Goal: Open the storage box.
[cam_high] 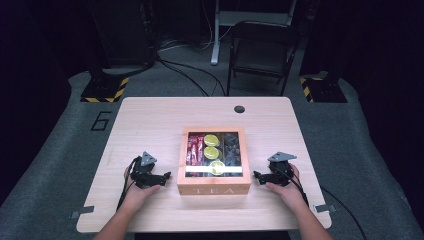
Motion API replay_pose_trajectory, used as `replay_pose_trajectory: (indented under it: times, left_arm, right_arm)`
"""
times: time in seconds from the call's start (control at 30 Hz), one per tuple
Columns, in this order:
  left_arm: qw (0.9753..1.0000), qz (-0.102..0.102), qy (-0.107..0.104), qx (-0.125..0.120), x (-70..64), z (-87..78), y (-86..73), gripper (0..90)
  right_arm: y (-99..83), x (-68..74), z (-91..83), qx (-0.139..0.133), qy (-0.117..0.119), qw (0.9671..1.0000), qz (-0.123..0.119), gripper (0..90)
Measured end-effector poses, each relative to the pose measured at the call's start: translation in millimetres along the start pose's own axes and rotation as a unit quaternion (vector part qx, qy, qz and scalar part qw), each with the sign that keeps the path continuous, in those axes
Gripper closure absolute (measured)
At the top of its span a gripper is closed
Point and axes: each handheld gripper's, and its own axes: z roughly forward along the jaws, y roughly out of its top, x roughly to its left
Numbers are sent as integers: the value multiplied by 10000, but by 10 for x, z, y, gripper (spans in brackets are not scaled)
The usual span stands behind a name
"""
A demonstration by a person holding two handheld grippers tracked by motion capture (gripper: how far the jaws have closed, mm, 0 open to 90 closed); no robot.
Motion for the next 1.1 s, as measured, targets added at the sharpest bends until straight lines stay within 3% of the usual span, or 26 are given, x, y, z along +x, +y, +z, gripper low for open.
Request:
replay_pose_trajectory:
  times: [0.4, 0.77, 0.9, 0.97, 1.1]
  left_arm:
    - [10000, -35, 52, -36, -5, 4, 0, 130]
    - [9999, -72, 86, 10, -15, -33, 20, 256]
    - [9997, -126, -54, 188, -44, -61, 74, 296]
    - [9997, -184, -94, 103, -80, -88, 106, 318]
    - [9996, -46, -237, 127, -132, -164, 195, 333]
  right_arm:
    - [-3, -1, -5, 9, -15, 10000, 25, 145]
    - [7, -22, -44, 70, -89, 9998, 144, 260]
    - [21, -24, -79, 138, -63, 9998, 145, 359]
    - [26, -17, -118, 185, -54, 9997, 118, 382]
    - [39, 10, -186, 70, -61, 10000, 35, 397]
